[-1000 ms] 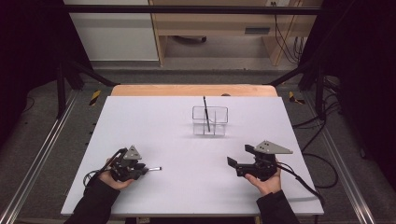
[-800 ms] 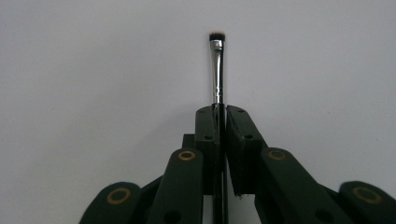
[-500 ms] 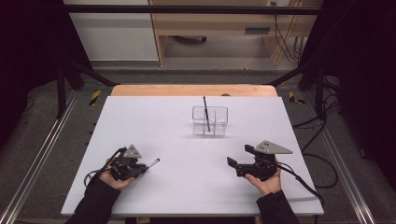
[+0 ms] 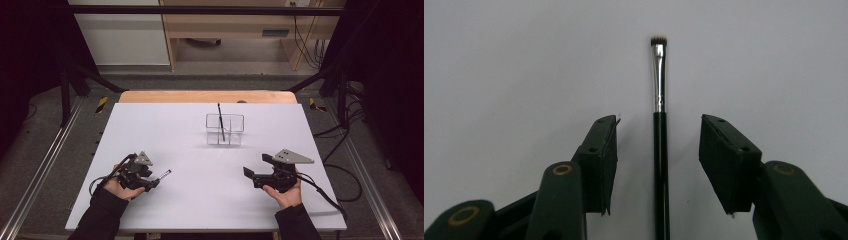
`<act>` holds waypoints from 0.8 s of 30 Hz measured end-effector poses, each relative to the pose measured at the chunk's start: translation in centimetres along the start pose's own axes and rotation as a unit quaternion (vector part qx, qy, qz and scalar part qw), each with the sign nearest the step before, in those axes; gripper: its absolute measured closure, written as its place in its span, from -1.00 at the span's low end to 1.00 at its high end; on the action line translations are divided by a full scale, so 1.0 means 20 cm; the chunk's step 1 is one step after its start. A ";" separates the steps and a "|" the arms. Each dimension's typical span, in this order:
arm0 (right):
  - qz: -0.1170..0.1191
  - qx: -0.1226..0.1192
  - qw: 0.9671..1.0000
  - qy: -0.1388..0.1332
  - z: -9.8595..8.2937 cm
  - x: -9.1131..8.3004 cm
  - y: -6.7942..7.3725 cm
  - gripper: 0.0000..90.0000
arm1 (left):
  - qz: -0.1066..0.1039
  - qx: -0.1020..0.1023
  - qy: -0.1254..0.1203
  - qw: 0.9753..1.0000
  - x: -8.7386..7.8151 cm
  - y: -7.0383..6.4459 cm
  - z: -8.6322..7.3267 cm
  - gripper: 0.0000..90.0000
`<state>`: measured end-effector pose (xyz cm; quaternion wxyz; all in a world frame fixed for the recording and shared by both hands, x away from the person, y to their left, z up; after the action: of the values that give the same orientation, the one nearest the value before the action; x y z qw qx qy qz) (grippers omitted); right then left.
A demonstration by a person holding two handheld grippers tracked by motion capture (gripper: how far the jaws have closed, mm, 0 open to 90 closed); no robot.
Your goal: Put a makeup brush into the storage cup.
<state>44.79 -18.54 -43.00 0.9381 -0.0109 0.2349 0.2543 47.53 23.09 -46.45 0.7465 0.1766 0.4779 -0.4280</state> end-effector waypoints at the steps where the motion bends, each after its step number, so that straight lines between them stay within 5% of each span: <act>1: 0.000 -0.001 1.000 0.001 0.00 0.00 0.00 -0.73 | 0.001 -0.004 0.017 1.000 0.02 0.00 0.00 0.09; 24: 0.003 -0.003 1.000 0.009 -0.01 0.01 0.01 -0.73 | 0.011 0.000 0.075 0.997 0.03 -0.06 0.01 0.81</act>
<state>44.83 -18.29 -43.22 0.9353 -0.0155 0.2424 0.2573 46.77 22.04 -46.72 0.7131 0.2131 0.5306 -0.4057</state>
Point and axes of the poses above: each handheld gripper's, and its own axes: x roughly forward along the jaws, z roughly out of its top, y roughly to its left, the point moved 2 cm from there along x, roughly forward along the jaws, and after that the axes turned 10 degrees about -z, right-handed, at the moved point
